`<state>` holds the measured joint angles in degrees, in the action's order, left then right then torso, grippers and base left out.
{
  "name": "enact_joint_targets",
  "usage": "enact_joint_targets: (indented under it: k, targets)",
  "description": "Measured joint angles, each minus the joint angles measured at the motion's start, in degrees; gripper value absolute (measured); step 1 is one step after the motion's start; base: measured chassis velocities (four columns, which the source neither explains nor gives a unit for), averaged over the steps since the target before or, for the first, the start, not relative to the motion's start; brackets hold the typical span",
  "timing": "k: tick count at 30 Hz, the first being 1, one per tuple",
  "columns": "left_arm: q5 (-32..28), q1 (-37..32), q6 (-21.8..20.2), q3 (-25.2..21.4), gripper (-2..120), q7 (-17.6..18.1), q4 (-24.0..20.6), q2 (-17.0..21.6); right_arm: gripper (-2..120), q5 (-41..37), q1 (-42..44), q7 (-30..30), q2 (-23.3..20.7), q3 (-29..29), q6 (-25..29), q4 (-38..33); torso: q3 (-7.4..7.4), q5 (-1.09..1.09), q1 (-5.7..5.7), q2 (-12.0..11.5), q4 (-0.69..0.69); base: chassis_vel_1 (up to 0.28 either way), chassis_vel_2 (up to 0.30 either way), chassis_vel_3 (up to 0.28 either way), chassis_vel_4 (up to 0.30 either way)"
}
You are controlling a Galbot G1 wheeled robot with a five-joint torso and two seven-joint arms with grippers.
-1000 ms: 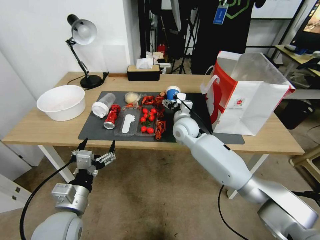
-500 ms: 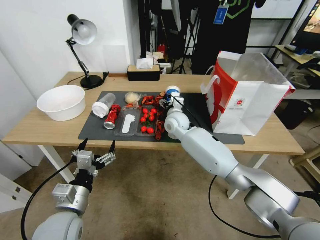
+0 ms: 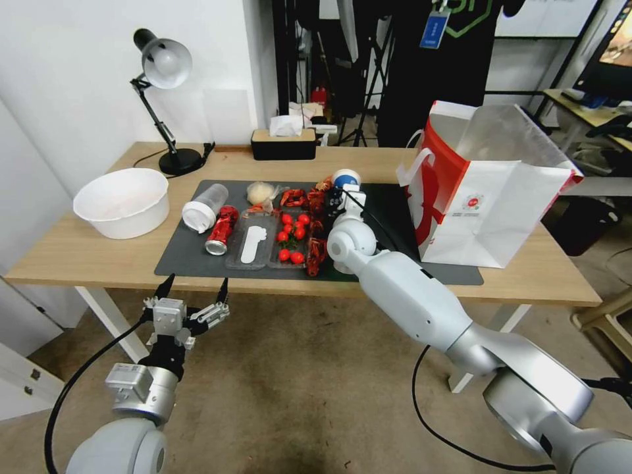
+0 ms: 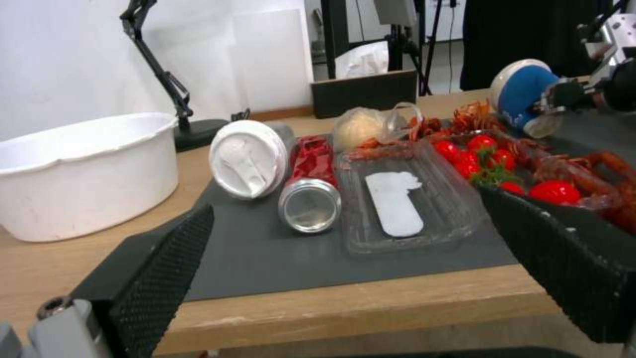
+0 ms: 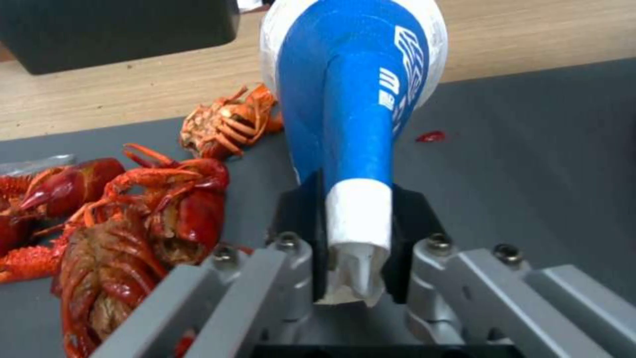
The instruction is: Pick up the trash from the table and place it into the takeout bag.
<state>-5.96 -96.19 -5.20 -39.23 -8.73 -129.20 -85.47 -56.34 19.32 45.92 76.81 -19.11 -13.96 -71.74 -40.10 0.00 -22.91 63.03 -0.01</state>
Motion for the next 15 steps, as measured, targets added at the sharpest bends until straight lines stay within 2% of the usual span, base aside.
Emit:
enact_joint_targets:
  k: [5, 6, 15]
  targets:
    - [0.0, 0.0, 0.0, 0.0, 100, 0.0, 0.0, 0.0, 10, 0.0, 0.1, 0.2, -0.2, 0.1, 0.0, -0.4, 0.00, 0.00, 0.00, 0.0, 0.00, 0.000, 0.000, 0.000, 0.000]
    - [0.0, 0.0, 0.0, 0.0, 100, 0.0, 0.0, 0.0, 3, 0.0, 0.2, 0.4, -0.5, 0.2, 0.0, -1.3, 0.00, 0.00, -0.01, 0.0, 0.00, 0.000, 0.000, 0.000, 0.000]
    - [0.1, -0.1, 0.1, -0.1, 100, 0.0, 0.0, -0.1, 3, 0.1, 0.2, -0.4, -2.1, 0.7, 1.4, -5.4, -0.01, 0.00, 0.00, 0.0, 0.00, 0.000, 0.000, 0.000, 0.000]
